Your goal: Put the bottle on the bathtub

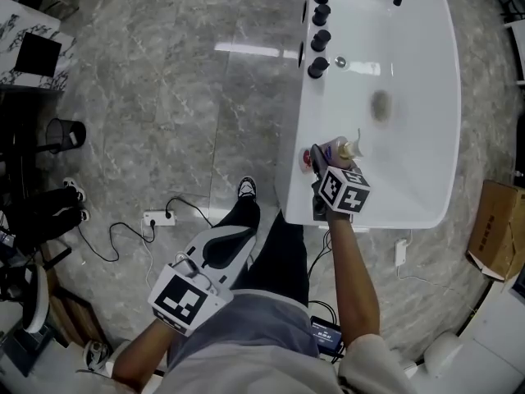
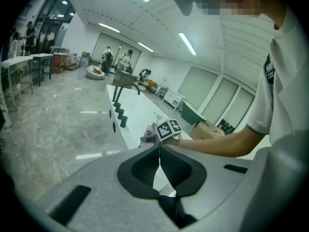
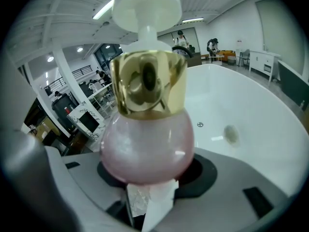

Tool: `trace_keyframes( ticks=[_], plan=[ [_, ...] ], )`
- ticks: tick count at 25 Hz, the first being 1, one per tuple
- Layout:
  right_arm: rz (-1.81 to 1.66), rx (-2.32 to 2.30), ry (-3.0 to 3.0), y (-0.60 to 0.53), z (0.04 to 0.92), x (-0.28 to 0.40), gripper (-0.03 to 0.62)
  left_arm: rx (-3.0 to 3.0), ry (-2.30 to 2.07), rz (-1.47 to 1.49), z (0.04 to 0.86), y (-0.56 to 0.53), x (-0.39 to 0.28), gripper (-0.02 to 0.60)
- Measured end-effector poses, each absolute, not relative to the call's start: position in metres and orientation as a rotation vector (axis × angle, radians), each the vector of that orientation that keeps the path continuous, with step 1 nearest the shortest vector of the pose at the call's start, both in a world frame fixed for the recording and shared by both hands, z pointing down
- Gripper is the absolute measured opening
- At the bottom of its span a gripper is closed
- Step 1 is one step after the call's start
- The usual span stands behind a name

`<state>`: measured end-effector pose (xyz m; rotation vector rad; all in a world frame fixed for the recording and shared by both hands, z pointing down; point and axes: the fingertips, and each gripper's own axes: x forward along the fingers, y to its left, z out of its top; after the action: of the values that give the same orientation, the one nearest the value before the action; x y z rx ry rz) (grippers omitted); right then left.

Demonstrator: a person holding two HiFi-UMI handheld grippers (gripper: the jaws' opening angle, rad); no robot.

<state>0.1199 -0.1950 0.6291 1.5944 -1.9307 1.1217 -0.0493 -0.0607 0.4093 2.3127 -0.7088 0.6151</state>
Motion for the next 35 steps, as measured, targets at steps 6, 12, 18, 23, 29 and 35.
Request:
trace_keyframes(
  ticks=[6, 12, 18, 23, 29, 35],
  plan=[
    [1.088, 1.66, -1.909, -0.204, 0.644, 0.124, 0.212, 2.307, -0.697, 0.623, 0.416, -0.059, -0.042, 0.011],
    [1.077, 1.734, -1.92, -0.209, 0.65, 0.124, 0.212, 2.282, -0.698, 0.627, 0.419, -0.059, -0.041, 0.011],
    [0.971, 1.743, -1.948, -0.213, 0.647, 0.119, 0.212, 2.27, -0.708, 0.625, 0.422, -0.064, -0.042, 0.011],
    [0.906, 1.728, -1.955, -0.214, 0.647, 0.112, 0.212, 2.265, -0.704, 0.631, 0.425, -0.066, -0.043, 0.011],
    [0.88, 1.725, -1.957, -0.212, 0.647, 0.112, 0.212, 2.271, -0.713, 0.627, 0.425, -0.07, -0.044, 0.011],
    [0.874, 1.736, -1.94, -0.21, 0.647, 0.111, 0.212, 2.278, -0.747, 0.62, 0.422, -0.075, -0.048, 0.009]
  ],
)
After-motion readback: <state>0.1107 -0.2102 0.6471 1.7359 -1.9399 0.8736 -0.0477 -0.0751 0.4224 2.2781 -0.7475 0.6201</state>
